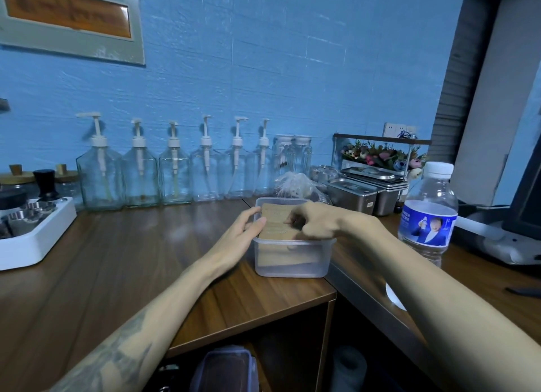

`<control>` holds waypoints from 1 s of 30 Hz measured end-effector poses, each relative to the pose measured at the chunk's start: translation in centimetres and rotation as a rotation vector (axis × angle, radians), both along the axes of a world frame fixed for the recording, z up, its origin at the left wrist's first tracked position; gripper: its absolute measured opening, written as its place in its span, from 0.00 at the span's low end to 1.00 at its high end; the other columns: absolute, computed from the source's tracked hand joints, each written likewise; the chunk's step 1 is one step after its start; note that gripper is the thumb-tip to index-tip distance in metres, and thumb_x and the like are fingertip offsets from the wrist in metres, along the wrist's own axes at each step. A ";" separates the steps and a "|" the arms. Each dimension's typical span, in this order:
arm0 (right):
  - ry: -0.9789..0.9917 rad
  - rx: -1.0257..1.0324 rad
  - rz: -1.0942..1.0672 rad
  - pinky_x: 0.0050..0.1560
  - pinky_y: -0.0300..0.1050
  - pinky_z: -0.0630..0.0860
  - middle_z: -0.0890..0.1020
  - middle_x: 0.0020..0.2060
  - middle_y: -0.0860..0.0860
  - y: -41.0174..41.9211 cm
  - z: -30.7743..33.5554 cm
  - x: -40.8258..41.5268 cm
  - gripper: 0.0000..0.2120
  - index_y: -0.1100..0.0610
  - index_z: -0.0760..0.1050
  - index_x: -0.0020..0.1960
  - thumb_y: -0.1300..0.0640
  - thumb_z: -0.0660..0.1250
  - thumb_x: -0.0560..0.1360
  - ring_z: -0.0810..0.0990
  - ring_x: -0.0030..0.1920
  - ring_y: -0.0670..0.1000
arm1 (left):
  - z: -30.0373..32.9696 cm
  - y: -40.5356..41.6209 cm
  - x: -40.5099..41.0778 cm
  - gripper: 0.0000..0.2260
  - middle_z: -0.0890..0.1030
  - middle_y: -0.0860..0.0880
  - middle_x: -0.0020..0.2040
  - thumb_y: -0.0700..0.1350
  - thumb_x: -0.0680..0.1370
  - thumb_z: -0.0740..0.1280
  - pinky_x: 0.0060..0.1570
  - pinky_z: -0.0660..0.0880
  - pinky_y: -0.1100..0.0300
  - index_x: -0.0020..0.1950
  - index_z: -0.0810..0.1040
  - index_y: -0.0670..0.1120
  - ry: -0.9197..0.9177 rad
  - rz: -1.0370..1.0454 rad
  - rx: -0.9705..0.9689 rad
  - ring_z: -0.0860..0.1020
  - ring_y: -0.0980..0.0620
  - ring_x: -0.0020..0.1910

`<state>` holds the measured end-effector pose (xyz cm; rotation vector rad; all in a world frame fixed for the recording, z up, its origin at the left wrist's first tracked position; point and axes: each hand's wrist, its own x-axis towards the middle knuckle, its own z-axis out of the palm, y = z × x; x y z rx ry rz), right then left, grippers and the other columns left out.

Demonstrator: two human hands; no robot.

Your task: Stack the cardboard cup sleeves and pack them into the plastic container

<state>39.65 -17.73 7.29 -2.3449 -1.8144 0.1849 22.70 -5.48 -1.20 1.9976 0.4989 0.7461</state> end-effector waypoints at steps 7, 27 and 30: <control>0.026 0.035 0.020 0.56 0.40 0.74 0.81 0.50 0.46 0.0 -0.1 0.2 0.27 0.53 0.78 0.61 0.46 0.80 0.65 0.78 0.51 0.48 | -0.3 0.2 0.0 0.34 0.72 0.61 0.66 0.75 0.71 0.58 0.74 0.62 0.50 0.74 0.65 0.62 -0.012 0.005 -0.051 0.70 0.64 0.66; 0.007 0.252 0.041 0.53 0.40 0.72 0.83 0.58 0.50 -0.5 -0.3 0.4 0.24 0.55 0.79 0.63 0.41 0.70 0.74 0.79 0.53 0.47 | -0.6 0.9 -1.0 0.18 0.78 0.62 0.62 0.66 0.78 0.60 0.69 0.70 0.51 0.64 0.75 0.61 -0.049 0.091 0.027 0.74 0.63 0.63; -0.012 0.402 0.055 0.51 0.41 0.71 0.84 0.56 0.50 -0.5 0.3 -0.5 0.18 0.53 0.80 0.62 0.45 0.69 0.76 0.78 0.51 0.46 | -0.2 1.0 -1.4 0.17 0.78 0.60 0.61 0.64 0.79 0.60 0.67 0.72 0.52 0.64 0.75 0.59 -0.068 0.129 0.050 0.75 0.62 0.61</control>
